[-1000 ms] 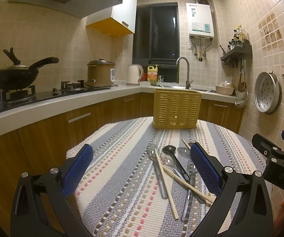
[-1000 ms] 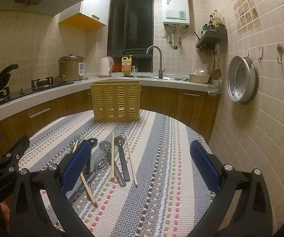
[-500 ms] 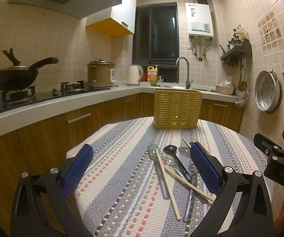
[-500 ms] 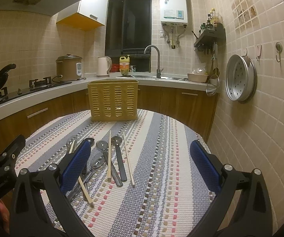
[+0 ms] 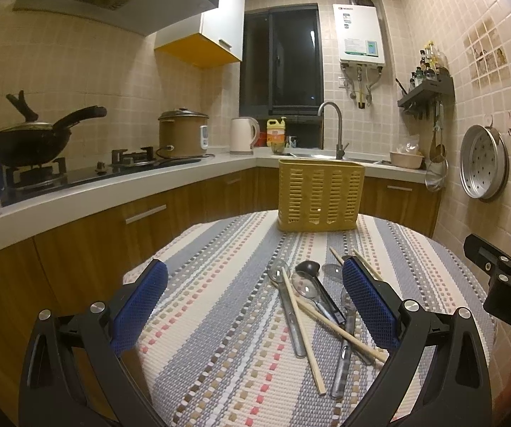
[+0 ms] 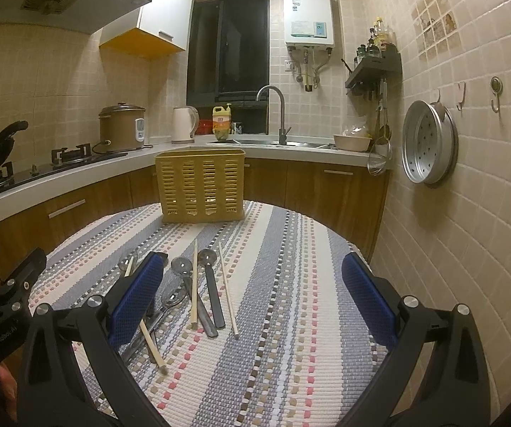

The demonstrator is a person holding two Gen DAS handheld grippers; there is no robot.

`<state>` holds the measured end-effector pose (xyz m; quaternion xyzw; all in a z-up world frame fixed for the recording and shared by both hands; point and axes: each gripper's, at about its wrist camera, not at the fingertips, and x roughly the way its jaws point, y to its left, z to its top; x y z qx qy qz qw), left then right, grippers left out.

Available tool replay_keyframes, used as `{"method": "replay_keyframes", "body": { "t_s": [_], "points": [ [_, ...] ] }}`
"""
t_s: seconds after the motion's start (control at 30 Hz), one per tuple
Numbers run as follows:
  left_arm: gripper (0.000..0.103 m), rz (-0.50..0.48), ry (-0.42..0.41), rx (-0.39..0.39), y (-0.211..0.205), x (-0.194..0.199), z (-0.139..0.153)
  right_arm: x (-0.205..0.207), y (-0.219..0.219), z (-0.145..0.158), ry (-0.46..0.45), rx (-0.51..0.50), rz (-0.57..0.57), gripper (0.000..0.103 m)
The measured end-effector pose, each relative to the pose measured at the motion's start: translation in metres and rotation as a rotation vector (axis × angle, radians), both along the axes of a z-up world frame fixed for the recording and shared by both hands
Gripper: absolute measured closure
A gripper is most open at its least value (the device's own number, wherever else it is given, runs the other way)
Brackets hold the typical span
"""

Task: Organize utensils

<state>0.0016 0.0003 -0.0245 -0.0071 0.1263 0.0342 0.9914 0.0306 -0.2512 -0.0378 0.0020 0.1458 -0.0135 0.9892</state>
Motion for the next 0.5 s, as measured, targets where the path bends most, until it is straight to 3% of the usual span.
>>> {"method": "replay_keyframes", "body": {
  "t_s": [0.5],
  "points": [
    [0.008, -0.004, 0.008, 0.003, -0.0008, 0.0000, -0.0005, 0.0010, 0.0010, -0.0014, 0.008, -0.006, 0.007, 0.007]
  ]
}}
